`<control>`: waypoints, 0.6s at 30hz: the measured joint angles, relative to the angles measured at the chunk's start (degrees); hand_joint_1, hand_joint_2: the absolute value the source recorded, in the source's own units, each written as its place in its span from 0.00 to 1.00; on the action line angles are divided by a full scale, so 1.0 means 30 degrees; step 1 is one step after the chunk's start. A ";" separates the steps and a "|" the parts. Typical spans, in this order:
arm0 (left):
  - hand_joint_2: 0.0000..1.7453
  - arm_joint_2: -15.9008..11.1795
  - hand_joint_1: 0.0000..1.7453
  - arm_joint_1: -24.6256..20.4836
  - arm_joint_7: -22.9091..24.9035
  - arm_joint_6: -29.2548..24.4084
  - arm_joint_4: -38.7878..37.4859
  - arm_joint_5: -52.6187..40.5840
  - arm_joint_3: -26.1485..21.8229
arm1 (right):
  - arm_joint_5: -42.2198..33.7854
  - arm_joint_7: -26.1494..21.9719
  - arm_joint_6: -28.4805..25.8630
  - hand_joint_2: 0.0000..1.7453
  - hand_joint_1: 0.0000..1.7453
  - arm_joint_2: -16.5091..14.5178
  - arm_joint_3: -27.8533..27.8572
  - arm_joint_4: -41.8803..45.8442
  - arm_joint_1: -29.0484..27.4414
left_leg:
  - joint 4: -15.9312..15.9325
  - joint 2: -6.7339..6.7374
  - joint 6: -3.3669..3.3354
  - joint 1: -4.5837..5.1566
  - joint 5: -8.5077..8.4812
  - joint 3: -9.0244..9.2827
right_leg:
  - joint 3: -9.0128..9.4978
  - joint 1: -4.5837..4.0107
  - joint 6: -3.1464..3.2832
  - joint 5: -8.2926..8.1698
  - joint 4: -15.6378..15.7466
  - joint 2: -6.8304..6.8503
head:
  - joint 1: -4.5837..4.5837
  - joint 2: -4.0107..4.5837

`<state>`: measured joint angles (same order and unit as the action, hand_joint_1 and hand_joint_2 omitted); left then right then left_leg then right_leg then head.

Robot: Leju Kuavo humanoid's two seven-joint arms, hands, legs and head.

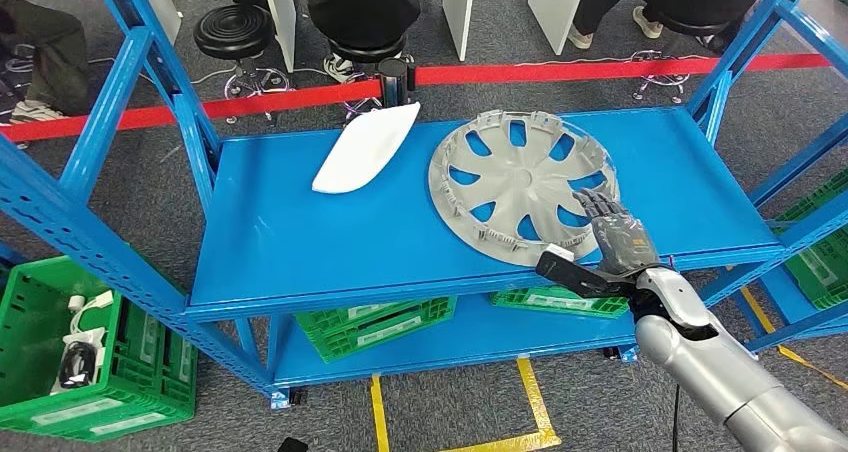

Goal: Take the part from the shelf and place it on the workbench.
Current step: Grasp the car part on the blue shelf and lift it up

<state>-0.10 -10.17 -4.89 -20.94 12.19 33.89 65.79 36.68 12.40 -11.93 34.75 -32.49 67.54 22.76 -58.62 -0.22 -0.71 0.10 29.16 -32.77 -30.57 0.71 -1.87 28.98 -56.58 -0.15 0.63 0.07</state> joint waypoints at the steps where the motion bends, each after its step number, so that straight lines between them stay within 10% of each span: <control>1: 0.00 -0.0024 0.00 -0.0014 -0.0029 0.0000 0.0002 -0.0013 0.0000 | 0.0004 -0.0036 0.0024 1.00 0.00 0.0000 -0.0067 -0.0042 -0.0011 | 0.0000 0.0005 0.0000 0.0000 0.0000 0.0000 | 0.0000 0.0000 0.0000 0.0000 0.0000 0.0000 | 0.0000 0.0000; 18: 0.00 -0.0264 0.00 -0.0024 -0.0366 -0.0042 0.0002 -0.0020 0.0000 | -0.0002 -0.0151 0.0027 1.00 0.00 0.0022 -0.0215 -0.0450 -0.1095 | 0.0000 0.0024 0.0000 0.0001 0.0001 0.0000 | -0.0001 0.0001 0.0000 0.0001 0.0002 0.0000 | -0.0002 0.0000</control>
<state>-0.89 -10.25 -5.99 -21.06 12.20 33.83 65.79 36.68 11.94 -11.85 34.82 -33.13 66.19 19.47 -58.62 -0.15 -0.71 0.10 29.17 -32.77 -30.58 0.71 -1.87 28.98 -56.58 -0.15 0.63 0.07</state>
